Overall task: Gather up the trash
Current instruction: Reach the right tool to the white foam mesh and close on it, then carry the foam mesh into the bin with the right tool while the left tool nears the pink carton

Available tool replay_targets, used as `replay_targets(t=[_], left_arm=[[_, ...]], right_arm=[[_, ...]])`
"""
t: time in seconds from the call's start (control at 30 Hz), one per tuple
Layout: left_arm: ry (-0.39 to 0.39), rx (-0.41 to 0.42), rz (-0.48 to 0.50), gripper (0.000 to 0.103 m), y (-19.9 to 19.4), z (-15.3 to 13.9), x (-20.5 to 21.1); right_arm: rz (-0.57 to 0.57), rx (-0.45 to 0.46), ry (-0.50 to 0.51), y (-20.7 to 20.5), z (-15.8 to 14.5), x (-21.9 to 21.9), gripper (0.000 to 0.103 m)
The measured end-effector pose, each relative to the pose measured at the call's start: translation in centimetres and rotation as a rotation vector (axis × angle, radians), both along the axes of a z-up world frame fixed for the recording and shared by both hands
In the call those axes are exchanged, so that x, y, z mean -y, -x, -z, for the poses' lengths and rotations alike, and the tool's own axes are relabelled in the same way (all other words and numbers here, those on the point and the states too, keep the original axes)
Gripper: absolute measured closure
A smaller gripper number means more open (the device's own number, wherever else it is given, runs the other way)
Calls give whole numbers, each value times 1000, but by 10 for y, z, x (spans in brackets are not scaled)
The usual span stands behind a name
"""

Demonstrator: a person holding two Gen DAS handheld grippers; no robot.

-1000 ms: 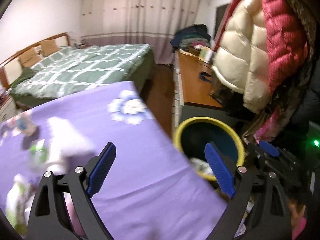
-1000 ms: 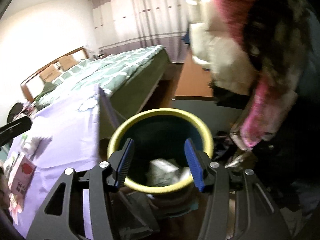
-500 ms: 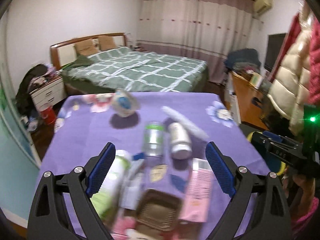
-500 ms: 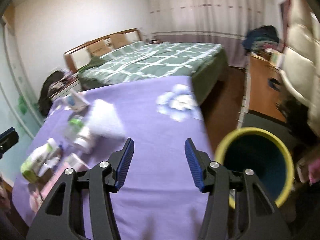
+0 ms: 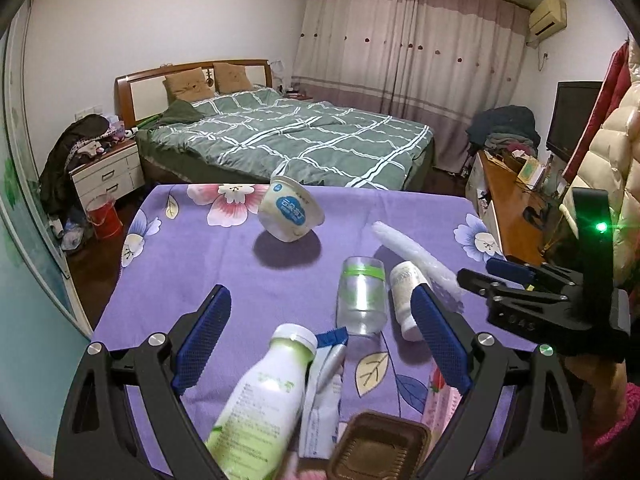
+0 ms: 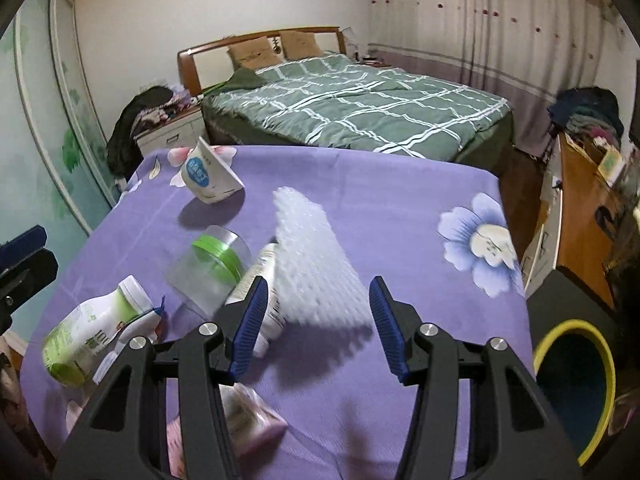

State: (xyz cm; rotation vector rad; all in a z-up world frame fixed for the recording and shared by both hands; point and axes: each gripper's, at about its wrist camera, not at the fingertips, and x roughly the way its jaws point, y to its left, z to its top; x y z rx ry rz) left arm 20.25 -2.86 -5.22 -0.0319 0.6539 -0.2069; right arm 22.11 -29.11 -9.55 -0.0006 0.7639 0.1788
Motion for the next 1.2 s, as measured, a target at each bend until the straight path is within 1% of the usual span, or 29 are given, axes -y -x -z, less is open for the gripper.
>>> replay_targets(t=[0.13, 0.17, 0.2, 0.23, 0.3, 0.37, 0.4, 0.6, 0.73, 0.8, 0.87, 0.9, 0.97, 1.0, 1.03, 1.1, 1.2], left_arm=[[6, -4, -3, 13, -10, 1, -2], [9, -5, -2, 13, -11, 2, -2], [10, -6, -1, 13, -12, 3, -3], [11, -8, 1, 13, -14, 4, -3], [13, -14, 5, 13, -16, 7, -2], [15, -18, 7, 13, -17, 9, -2], [17, -21, 7, 13, -17, 10, -2], [21, -24, 15, 13, -14, 13, 1], [23, -18, 25, 13, -9, 10, 5], [25, -15, 34, 13, -7, 9, 8], [28, -11, 46, 13, -3, 7, 13], [29, -9, 50, 12, -1, 6, 14], [28, -8, 62, 12, 2, 5, 19], [25, -8, 69, 11, 4, 5, 22], [23, -9, 76, 11, 5, 5, 25], [21, -11, 90, 11, 8, 4, 29], [14, -16, 116, 11, 10, 5, 39]], right_arm=[[-2, -28, 36, -15, 10, -11, 52], [-1, -36, 44, -19, 13, -12, 55], [-1, -42, 50, -21, 15, -13, 62], [-2, -54, 53, -24, 18, -14, 66], [-4, -68, 50, -27, 21, -14, 83], [-1, -58, 44, -25, 21, -11, 87], [-1, -51, 39, -24, 20, -9, 88], [29, 21, -26, 2, 2, 11, 89], [100, 89, -87, 27, -14, 43, 89], [170, 126, -102, 38, -20, 65, 89], [297, 174, -114, 48, -24, 99, 89], [342, 187, -114, 51, -24, 110, 89], [505, 217, -80, 58, -21, 143, 89], [580, 221, -63, 61, -17, 157, 89], [631, 217, -53, 62, -14, 168, 89], [735, 189, -37, 63, -1, 189, 89], [809, 142, -42, 64, 13, 207, 89]])
